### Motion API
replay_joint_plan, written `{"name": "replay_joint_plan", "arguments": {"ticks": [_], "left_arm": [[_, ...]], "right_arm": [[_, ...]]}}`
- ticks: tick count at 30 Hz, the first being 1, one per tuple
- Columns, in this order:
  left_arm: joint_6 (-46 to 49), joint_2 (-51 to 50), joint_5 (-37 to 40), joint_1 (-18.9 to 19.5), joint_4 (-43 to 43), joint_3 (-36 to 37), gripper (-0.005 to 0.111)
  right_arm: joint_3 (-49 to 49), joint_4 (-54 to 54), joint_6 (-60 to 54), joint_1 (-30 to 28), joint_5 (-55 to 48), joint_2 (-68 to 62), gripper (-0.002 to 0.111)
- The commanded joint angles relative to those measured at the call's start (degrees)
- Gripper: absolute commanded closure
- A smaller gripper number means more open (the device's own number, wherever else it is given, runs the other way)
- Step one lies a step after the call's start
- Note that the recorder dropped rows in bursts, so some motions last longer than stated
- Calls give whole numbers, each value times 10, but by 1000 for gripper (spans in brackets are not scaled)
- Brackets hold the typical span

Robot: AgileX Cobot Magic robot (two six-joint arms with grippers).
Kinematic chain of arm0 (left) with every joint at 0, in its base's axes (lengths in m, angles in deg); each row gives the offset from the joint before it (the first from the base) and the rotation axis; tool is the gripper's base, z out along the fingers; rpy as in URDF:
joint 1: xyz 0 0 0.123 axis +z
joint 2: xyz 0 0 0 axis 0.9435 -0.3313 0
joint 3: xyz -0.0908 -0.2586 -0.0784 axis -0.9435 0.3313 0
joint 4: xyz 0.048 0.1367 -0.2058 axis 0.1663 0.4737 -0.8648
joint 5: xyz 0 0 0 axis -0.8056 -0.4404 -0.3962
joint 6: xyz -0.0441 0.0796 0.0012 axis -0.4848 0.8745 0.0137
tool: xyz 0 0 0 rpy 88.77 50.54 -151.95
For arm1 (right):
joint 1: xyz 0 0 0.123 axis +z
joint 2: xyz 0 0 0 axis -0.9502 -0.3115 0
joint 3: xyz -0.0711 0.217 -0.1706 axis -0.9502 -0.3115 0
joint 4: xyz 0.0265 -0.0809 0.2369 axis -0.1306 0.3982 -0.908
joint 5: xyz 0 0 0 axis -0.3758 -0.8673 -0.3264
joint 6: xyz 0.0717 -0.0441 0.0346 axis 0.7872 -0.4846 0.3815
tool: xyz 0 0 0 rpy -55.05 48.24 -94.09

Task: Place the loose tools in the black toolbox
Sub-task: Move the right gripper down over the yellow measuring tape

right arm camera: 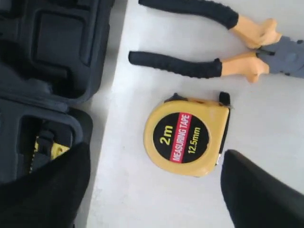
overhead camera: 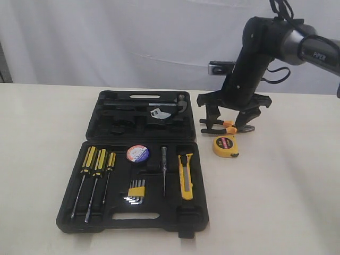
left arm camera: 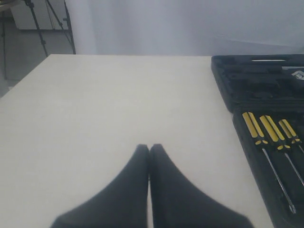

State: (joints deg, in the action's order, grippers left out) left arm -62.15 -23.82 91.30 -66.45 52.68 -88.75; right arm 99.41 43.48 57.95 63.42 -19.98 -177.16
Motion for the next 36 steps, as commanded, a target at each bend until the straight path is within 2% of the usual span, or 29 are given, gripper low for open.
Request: {"name": "replay_joint_plan", "arguments": {"ticks": [1,8,13,36], "left_arm": [[-2,1,-5,-3,-6,1,107],[-2,1,-5,-3,-6,1,107],[-2,1,-5,-3,-6,1,107],[-2,1,-5,-3,-6,1,107]], "right_arm": [[-38,19,-11,-4,1,4,36],[-46,19,-26,-4,1,4,35],[-46,31,-24,-4,6,4,22],[-46,34,-17,-4,70,-31,23]]}}
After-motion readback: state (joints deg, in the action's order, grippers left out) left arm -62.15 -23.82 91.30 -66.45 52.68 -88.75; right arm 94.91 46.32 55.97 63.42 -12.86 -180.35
